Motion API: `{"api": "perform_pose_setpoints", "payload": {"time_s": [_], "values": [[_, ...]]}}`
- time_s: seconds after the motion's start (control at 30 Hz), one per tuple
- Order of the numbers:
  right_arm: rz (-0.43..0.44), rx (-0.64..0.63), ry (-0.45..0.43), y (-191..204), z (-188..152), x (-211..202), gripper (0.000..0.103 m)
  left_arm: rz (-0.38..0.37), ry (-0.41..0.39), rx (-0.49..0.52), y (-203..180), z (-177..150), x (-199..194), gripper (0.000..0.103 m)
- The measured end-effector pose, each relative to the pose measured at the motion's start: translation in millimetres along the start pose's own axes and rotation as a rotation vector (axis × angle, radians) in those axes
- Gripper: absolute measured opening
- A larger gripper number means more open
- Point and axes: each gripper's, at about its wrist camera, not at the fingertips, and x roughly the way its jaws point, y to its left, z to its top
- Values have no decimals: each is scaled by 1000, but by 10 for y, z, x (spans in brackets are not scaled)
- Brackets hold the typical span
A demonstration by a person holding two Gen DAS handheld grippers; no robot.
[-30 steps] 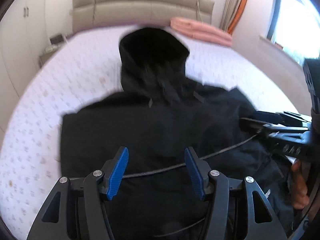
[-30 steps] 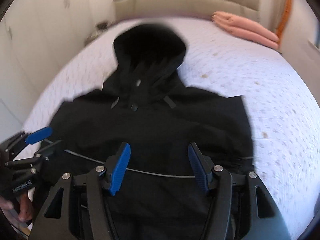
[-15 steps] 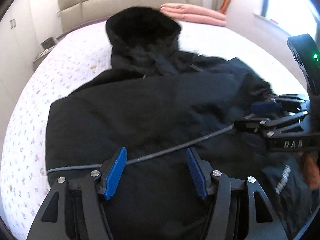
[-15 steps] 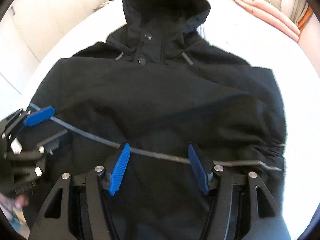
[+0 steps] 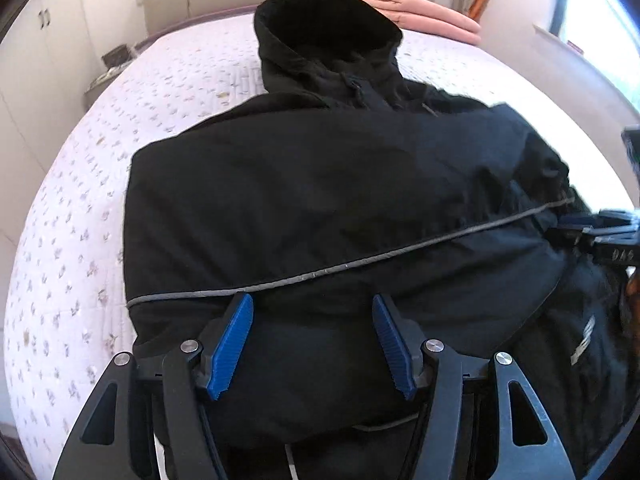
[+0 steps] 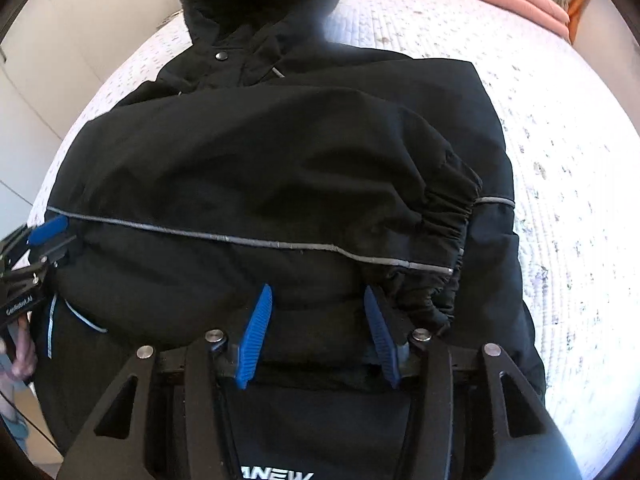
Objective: Fold large clothes
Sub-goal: 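Move both tools toward the jacket hood, then grasp the hood edge with the right tool while the left tool grips the hood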
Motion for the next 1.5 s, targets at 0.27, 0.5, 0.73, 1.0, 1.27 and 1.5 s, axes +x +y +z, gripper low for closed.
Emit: {"api": "perform_pose_setpoints", "payload": {"time_s": [0.27, 0.5, 0.73, 1.0, 1.27, 1.5], "values": [[143, -50, -97, -112, 225, -585, 55, -108, -141, -83, 195, 538, -610, 66], [127, 2, -250, -300, 1027, -373, 63, -97, -204, -183, 279, 1289, -229, 69], [209, 149, -195, -513, 1488, 2, 63, -105, -142, -248, 447, 1645, 106, 69], [240, 169, -171, -516, 2314, -42, 68, -87, -116, -253, 634, 2354, 300, 69], [161, 188, -139, -546, 3239, 305, 69, -69, -42, -235, 826, 3129, 877, 69], [144, 184, -69, -535, 3684, 769, 69, -71, 30, -185, 832, 3485, 1404, 69]]}}
